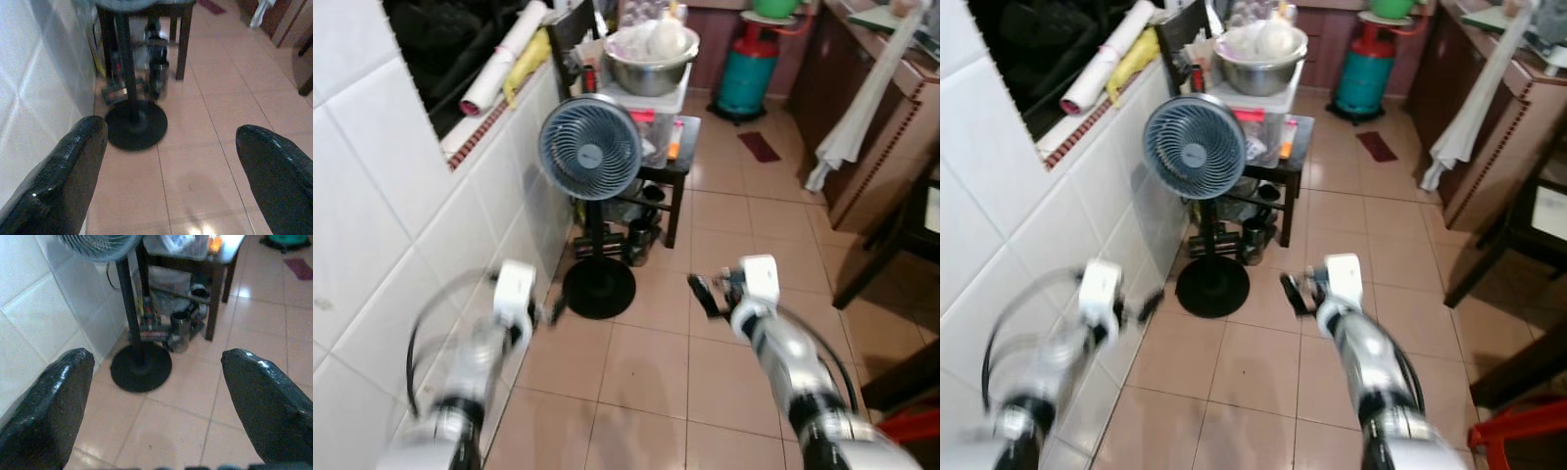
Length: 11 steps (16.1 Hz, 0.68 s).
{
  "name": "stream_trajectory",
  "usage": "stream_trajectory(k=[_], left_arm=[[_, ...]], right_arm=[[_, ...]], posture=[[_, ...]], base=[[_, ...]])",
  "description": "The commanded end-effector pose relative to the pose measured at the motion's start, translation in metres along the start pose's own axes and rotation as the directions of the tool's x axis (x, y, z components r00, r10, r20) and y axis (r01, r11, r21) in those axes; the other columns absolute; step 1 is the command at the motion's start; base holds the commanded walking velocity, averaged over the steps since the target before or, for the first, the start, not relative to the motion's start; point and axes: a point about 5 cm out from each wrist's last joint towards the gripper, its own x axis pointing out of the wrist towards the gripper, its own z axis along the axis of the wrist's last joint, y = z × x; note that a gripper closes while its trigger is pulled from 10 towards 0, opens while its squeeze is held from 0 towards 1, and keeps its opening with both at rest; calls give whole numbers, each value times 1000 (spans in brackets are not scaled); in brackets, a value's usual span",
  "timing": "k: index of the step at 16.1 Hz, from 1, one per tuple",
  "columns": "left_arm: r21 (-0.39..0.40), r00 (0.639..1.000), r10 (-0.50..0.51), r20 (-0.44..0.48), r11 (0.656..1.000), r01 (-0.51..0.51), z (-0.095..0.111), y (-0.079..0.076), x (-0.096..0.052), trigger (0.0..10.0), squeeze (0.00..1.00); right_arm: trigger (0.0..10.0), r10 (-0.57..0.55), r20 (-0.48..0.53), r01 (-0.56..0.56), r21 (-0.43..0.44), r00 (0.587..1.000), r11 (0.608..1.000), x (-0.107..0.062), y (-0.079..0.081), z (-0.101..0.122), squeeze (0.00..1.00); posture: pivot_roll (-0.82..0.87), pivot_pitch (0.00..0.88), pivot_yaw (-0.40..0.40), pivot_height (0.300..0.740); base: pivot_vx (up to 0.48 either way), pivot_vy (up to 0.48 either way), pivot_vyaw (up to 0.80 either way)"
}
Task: Setting the table
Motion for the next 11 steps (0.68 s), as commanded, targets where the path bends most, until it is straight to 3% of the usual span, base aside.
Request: stream_trajectory(k=[1, 2, 3, 4, 6, 8, 11], left_arm=[[1, 999, -4, 54, 1000, 4, 3, -1, -3, 10000, 0], [-36, 997, 34, 73, 999, -31, -13, -5, -17, 10000, 0], [-83, 992, 98, 85, 992, -91, -23, -5, -31, 10000, 0], [-92, 990, 110, 88, 991, -102, -25, -5, -34, 10000, 0], [-131, 974, 205, 101, 973, -191, -32, 2, -53, 10000, 0], [-100, 986, 144, 83, 986, -136, -41, -8, -65, 10000, 0], [-54, 997, 22, 70, 998, -18, -40, -20, -68, 10000, 0]], right_arm=[[10000, -14, 37, 14, -3, 999, 1000, -5, -3, 2, 0], [10000, -33, 77, 34, -19, 997, 999, -23, -5, -8, 0], [10000, -95, 95, 93, 28, 991, 995, -41, -9, -19, 0], [10000, -108, 98, 105, 33, 989, 994, -45, -10, -21, 0], [10000, -195, 117, 184, 97, 974, 978, -67, -11, -27, 0], [10000, -181, 122, 171, 85, 976, 982, -80, -6, -28, 0], [10000, -119, 93, 114, 57, 988, 992, -92, -3, -25, 0]], posture=[[9, 0, -25, 740], [10, 0, -23, 740], [14, 0, -23, 740], [13, 0, -25, 740], [15, 0, -25, 740], [-1, 0, -15, 740], [-34, 0, -6, 740]], base=[[0, 0, 0], [0, 0, 0], [0, 0, 0], [0, 0, 0], [0, 0, 0], [0, 0, 0], [0, 0, 0]])
